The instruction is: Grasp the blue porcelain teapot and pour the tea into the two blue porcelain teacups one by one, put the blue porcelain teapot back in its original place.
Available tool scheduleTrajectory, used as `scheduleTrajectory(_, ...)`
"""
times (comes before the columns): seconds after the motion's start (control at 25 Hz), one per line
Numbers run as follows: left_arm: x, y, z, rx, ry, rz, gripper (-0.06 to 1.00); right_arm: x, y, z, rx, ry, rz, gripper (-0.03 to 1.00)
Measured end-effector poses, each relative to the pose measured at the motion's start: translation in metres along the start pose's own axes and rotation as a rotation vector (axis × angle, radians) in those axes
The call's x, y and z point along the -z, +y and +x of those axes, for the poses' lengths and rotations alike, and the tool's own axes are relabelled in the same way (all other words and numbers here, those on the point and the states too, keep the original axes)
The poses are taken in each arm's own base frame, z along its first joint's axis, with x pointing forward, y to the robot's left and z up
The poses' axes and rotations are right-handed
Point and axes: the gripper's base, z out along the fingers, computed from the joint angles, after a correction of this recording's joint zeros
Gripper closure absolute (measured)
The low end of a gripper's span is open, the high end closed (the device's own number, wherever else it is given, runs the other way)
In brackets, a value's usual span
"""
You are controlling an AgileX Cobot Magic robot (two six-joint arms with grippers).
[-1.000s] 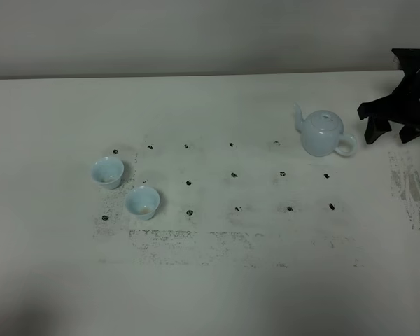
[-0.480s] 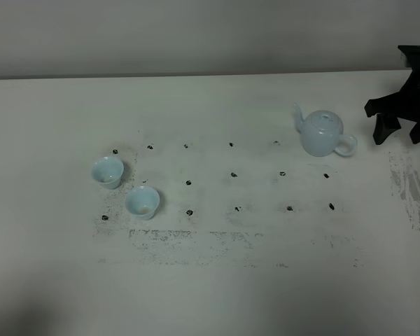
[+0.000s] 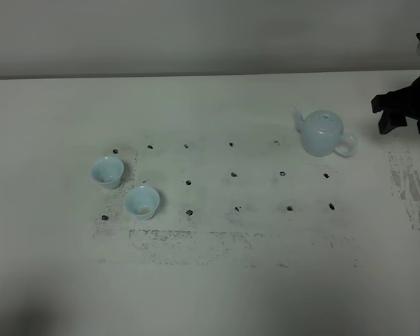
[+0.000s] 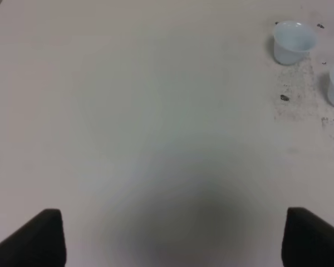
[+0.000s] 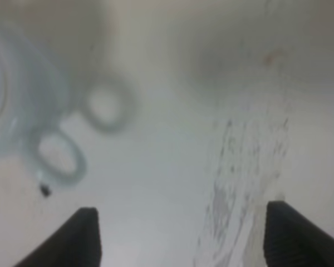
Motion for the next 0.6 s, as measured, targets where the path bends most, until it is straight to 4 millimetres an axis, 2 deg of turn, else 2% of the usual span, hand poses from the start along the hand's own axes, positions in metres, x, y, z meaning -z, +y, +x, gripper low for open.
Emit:
scheduleTrajectory(0.12, 0.000, 0.000, 0.000, 0.000, 0.000, 0.000, 0.19, -0.017, -0.003, -0.008, -0.004, -0.003, 0.002, 0.38)
scheduleTrajectory(0.28, 0.000, 0.000, 0.000, 0.000, 0.000, 0.000, 0.19, -0.036, -0.004, -0.010, -0.022, 0.019, -0.018, 0.38)
scheduleTrajectory(0.6, 0.000, 0.000, 0.000, 0.000, 0.000, 0.000, 0.19, -0.055, -0.003, -0.005, -0.024, 0.064, -0.046, 0.38)
